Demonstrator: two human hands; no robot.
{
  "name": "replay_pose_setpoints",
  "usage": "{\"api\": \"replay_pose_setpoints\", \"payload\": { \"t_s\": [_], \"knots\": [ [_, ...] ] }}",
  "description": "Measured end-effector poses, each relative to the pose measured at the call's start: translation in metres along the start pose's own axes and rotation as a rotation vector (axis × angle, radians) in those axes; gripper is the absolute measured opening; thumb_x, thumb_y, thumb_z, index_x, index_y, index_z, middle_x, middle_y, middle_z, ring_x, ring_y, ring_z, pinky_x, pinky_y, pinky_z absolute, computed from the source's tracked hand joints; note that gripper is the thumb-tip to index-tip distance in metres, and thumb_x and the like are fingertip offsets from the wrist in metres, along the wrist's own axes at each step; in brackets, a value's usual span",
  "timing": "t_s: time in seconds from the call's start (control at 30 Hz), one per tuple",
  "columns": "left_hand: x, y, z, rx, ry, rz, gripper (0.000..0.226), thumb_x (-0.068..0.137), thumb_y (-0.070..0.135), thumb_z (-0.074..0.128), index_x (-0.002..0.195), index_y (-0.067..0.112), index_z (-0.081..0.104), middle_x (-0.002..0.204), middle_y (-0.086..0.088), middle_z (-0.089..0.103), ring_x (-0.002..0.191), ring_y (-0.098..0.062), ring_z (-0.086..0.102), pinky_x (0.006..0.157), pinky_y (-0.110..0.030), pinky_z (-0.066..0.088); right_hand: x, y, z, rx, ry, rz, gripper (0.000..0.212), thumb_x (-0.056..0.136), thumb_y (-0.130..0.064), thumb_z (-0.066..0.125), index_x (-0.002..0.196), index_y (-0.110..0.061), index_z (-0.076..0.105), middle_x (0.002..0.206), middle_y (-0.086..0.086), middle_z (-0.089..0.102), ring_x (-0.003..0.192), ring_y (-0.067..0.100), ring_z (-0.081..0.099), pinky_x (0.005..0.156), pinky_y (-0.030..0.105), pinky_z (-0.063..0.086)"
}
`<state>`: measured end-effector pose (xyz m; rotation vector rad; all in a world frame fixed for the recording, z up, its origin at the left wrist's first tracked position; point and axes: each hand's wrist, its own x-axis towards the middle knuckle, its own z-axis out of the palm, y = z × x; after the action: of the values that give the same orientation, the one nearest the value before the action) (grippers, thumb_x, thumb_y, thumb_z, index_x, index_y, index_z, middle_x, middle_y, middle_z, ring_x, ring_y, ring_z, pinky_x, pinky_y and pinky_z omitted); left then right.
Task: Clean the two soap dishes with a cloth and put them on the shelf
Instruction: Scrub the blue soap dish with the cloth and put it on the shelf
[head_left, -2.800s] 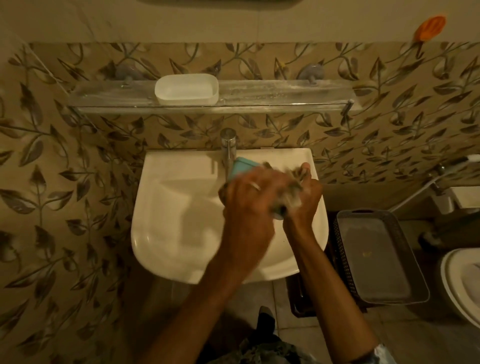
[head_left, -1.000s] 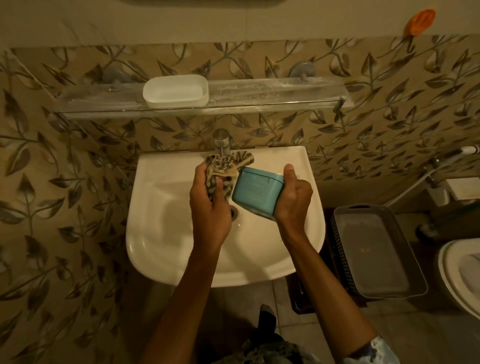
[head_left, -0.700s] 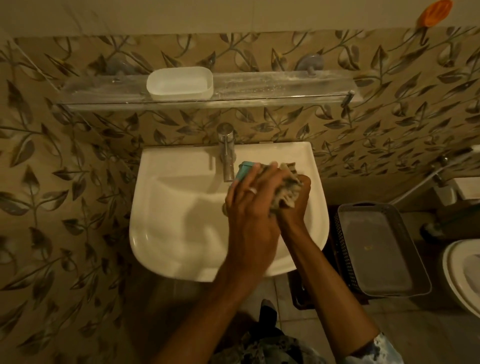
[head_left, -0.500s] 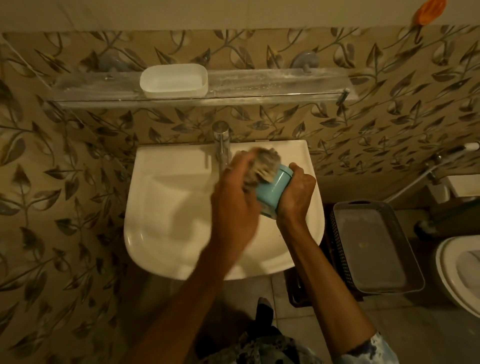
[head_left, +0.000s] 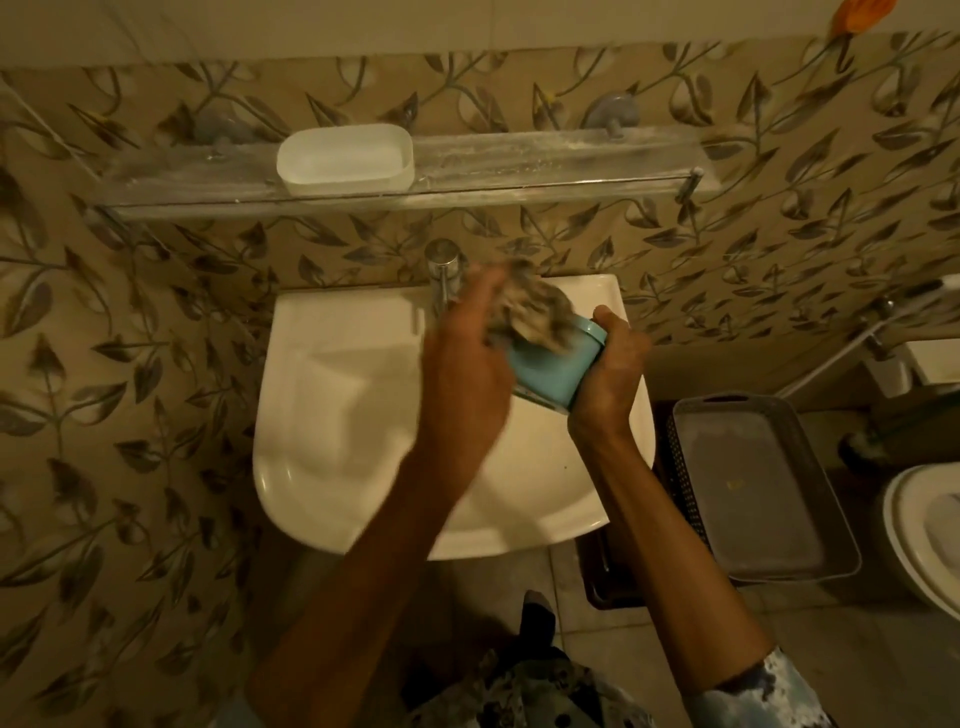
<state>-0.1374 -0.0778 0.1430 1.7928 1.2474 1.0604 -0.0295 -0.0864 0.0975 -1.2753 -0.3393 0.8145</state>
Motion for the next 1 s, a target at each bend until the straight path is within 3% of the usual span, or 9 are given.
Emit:
{"api": "replay_pose_setpoints", "payload": {
  "t_s": [0.1,0.23,0.3,0.37,0.43,0.57,0.67,0.77,1.0],
  "knots": [
    [-0.01,0.004,0.002,0.095,0.044,0.031,0.047,0.091,0.004,0.044,0.136,0.017,0.044,0.133,-0.008,0.055,0.115,-0.005,0.049,0.086,0.001,0.042,-0.003,-0.001,0.002,0.069,0.037,0.007,0.028,0.072,-0.037,0.052,0.05,-0.021,0.057,0.046,-0.011,0.053,0.05,0.004,0.053,0.056,0.027,0.043],
    [-0.041,0.015,0.023,0.214,-0.057,0.377,0.046,0.085,0.014,0.04,0.129,0.013,0.051,0.132,-0.012,0.058,0.129,-0.02,0.046,0.107,-0.029,0.04,-0.022,0.025,-0.005,-0.111,0.03,0.018,0.022,0.093,-0.001,0.045,0.106,0.01,0.059,0.098,0.011,0.07,0.09,0.012,0.062,0.082,0.029,0.053],
    [-0.007,0.001,0.007,0.107,-0.014,0.192,0.04,0.088,0.014,0.043,0.127,0.013,0.053,0.119,-0.006,0.064,0.111,-0.011,0.057,0.089,-0.009,0.046,-0.012,0.011,-0.008,0.064,-0.049,0.045,0.03,0.091,-0.011,0.045,0.076,0.007,0.063,0.067,-0.002,0.065,0.067,0.016,0.058,0.061,0.029,0.048],
    [0.032,-0.022,-0.015,-0.003,0.052,-0.085,0.032,0.092,0.008,0.047,0.122,0.01,0.057,0.115,0.001,0.063,0.104,-0.015,0.062,0.088,-0.016,0.05,0.0,-0.004,-0.017,0.243,0.025,0.159,0.043,0.09,-0.029,0.045,0.057,-0.015,0.068,0.056,-0.005,0.065,0.057,0.016,0.062,0.052,0.023,0.049],
    [0.052,-0.044,-0.033,-0.236,0.089,-0.337,0.029,0.096,0.014,0.046,0.124,0.01,0.056,0.122,-0.007,0.063,0.107,-0.02,0.062,0.095,-0.035,0.052,0.004,-0.006,-0.023,0.301,0.04,0.274,0.061,0.093,-0.052,0.036,0.056,-0.021,0.075,0.062,0.0,0.072,0.057,0.019,0.069,0.051,0.023,0.053],
    [0.042,-0.058,-0.046,-0.676,0.116,-0.451,0.028,0.101,0.02,0.036,0.123,0.02,0.054,0.11,0.005,0.068,0.096,-0.005,0.068,0.073,-0.022,0.057,0.001,-0.005,-0.037,0.219,-0.121,0.583,0.087,0.084,-0.079,0.019,0.067,-0.018,0.079,0.073,0.01,0.075,0.061,0.023,0.072,0.056,0.03,0.058],
    [0.03,-0.054,-0.048,-0.736,0.121,-0.397,0.029,0.101,0.02,0.034,0.124,0.019,0.052,0.103,0.01,0.072,0.097,-0.007,0.069,0.072,-0.024,0.057,-0.003,-0.003,-0.042,0.189,-0.285,0.688,0.074,0.086,-0.073,0.031,0.091,-0.016,0.079,0.1,0.011,0.075,0.087,0.026,0.073,0.075,0.039,0.06],
    [0.026,-0.036,-0.048,-0.61,0.11,-0.275,0.035,0.099,0.022,0.038,0.133,0.016,0.045,0.124,-0.002,0.063,0.115,-0.014,0.061,0.096,-0.038,0.052,-0.008,-0.002,-0.045,0.226,-0.439,0.576,0.057,0.094,-0.057,0.037,0.127,-0.016,0.06,0.129,0.011,0.064,0.118,0.029,0.061,0.094,0.045,0.053],
    [0.033,0.005,-0.041,-0.274,0.074,0.041,0.041,0.097,0.024,0.039,0.135,0.012,0.045,0.13,-0.006,0.058,0.122,-0.012,0.054,0.106,-0.039,0.044,-0.02,-0.01,-0.046,0.377,-0.491,0.426,0.054,0.088,-0.048,0.046,0.128,-0.013,0.059,0.12,0.011,0.067,0.109,0.028,0.065,0.089,0.046,0.056]
  ]
}}
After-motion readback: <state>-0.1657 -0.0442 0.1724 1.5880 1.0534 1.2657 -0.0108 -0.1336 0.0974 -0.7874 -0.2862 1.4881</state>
